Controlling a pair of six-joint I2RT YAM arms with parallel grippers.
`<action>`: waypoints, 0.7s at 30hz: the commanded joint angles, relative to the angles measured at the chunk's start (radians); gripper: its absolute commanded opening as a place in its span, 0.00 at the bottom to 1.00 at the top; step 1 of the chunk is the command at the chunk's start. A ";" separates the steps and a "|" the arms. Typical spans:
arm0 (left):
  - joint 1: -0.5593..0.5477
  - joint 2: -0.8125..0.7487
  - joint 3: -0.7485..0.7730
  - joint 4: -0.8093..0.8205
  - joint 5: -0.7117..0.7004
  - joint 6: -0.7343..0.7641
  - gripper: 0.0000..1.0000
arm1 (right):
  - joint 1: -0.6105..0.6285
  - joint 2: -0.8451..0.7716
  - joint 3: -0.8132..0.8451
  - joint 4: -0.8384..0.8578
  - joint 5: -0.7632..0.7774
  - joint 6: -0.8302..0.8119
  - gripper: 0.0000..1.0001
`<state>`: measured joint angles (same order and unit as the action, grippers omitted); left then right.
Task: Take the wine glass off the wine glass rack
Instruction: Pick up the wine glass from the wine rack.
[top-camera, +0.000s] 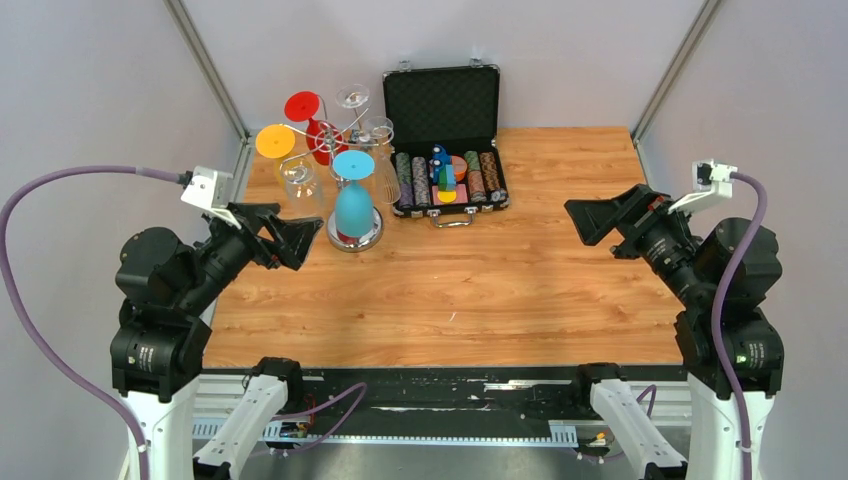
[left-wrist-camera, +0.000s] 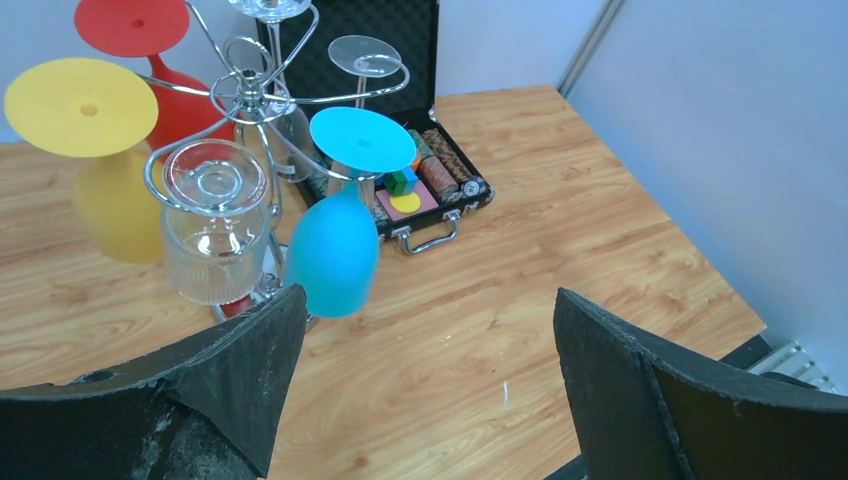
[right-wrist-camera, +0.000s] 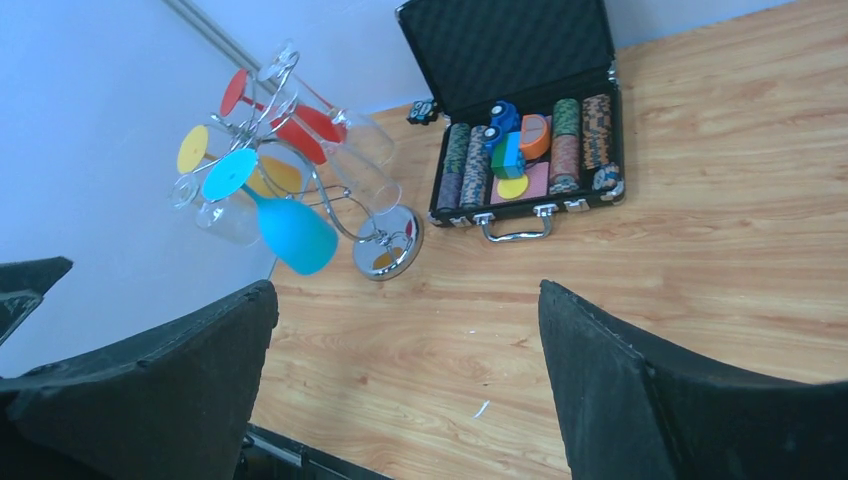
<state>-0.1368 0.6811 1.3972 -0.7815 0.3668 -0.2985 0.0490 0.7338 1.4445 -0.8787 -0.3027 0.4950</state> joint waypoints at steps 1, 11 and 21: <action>0.003 0.002 0.018 0.029 -0.018 0.027 1.00 | -0.003 0.018 0.037 0.038 -0.108 -0.019 1.00; 0.003 -0.003 0.025 0.022 -0.060 0.012 1.00 | -0.003 0.081 0.079 0.132 -0.322 0.000 1.00; 0.003 -0.018 -0.008 0.020 -0.101 0.001 1.00 | 0.014 0.170 0.029 0.252 -0.437 0.076 0.96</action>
<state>-0.1368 0.6758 1.3956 -0.7815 0.2886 -0.2932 0.0490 0.8726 1.4822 -0.7242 -0.6735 0.5243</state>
